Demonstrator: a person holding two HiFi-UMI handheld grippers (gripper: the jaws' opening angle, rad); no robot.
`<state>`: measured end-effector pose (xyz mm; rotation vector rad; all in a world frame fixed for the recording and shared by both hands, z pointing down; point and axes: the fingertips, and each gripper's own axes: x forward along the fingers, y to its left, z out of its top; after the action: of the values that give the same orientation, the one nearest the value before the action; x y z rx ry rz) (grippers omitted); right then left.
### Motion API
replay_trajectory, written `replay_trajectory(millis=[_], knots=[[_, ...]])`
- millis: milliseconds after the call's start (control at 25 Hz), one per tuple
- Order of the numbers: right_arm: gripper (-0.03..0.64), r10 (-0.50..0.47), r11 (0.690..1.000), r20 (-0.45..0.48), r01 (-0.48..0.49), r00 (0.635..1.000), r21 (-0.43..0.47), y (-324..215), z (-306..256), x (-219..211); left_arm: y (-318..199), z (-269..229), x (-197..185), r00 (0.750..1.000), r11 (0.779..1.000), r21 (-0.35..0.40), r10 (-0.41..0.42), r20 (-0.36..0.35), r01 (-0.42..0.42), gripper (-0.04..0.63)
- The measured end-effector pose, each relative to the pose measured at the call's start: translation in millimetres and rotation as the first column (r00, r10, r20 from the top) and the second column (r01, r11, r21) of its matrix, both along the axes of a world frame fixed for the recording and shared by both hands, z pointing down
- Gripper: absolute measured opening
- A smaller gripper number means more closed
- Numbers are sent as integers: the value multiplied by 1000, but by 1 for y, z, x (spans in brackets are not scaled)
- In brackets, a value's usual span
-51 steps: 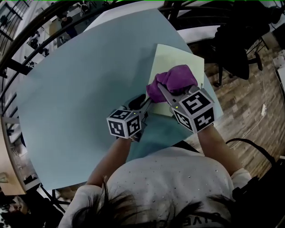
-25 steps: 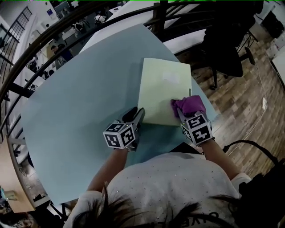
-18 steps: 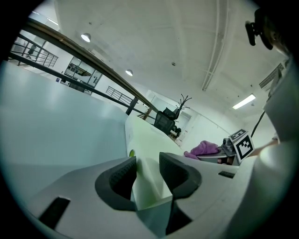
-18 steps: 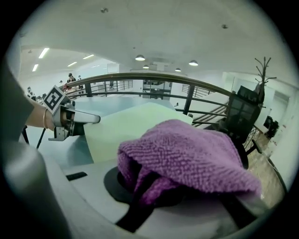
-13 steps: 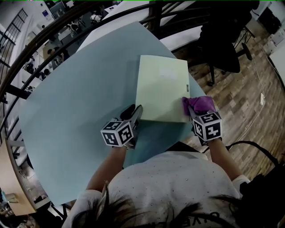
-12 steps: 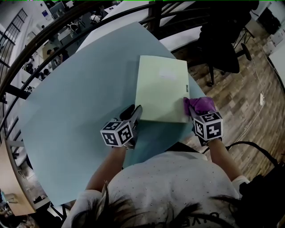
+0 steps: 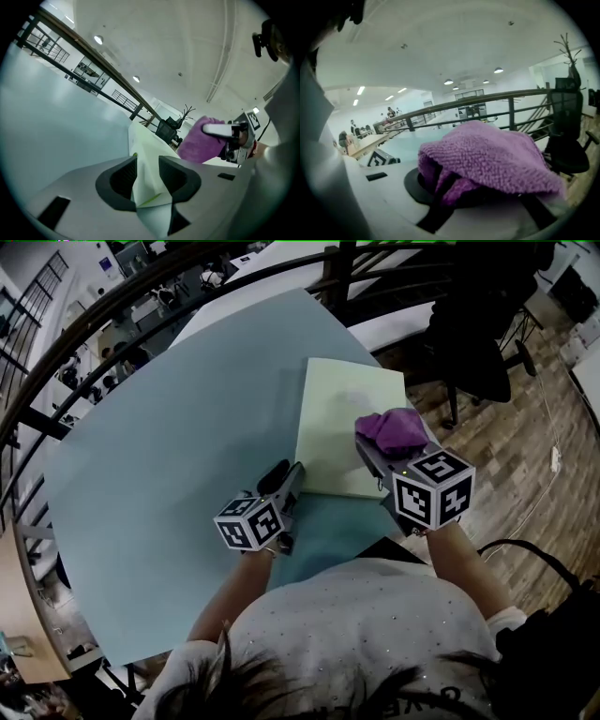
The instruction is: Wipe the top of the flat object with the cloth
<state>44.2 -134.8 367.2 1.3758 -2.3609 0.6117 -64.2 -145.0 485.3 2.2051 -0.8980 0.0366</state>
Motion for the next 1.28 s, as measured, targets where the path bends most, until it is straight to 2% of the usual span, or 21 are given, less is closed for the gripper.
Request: replay_trajectory(millis=[120,200,240,320,400,440,520,680,880,1000,1160,1280], knots=[[32,-112,994,96,111,989,13,-9,-3,-59,6,4,3,1000,1000,-18,19,21,-18,139],[32,-145,989,117,147,983,-13,-12,13,-81,8,7,6,999,999,-20,33,39,-32,140],[33,-156,986,86,160,984,-38,-13,28,-86,7,7,7,998,999,-17,36,49,-36,141],[32,-194,977,-76,186,978,-104,-9,65,-88,7,7,7,997,999,-7,38,60,-38,141],[32,-247,965,-269,211,931,-154,-2,98,-80,9,7,6,997,999,14,39,71,-40,128],[32,-268,961,-331,229,905,-154,0,108,-76,9,7,5,996,999,25,38,78,-40,126],[31,-296,955,-374,269,879,-124,4,114,-72,10,8,4,995,999,32,35,89,-38,123],[31,-306,952,-371,279,877,-124,10,114,-60,10,8,4,995,999,24,32,96,-34,124],[31,-254,966,-342,221,905,-132,19,113,-29,10,5,6,990,997,80,3,144,-15,132],[31,-231,971,-332,194,914,-141,27,114,-6,10,6,8,988,996,87,-6,157,-7,136],[31,-255,960,-331,197,908,-200,46,115,25,7,6,9,985,995,96,-31,168,15,146],[31,-247,962,-336,189,909,-196,56,115,51,6,6,10,983,992,123,-55,177,33,146]])
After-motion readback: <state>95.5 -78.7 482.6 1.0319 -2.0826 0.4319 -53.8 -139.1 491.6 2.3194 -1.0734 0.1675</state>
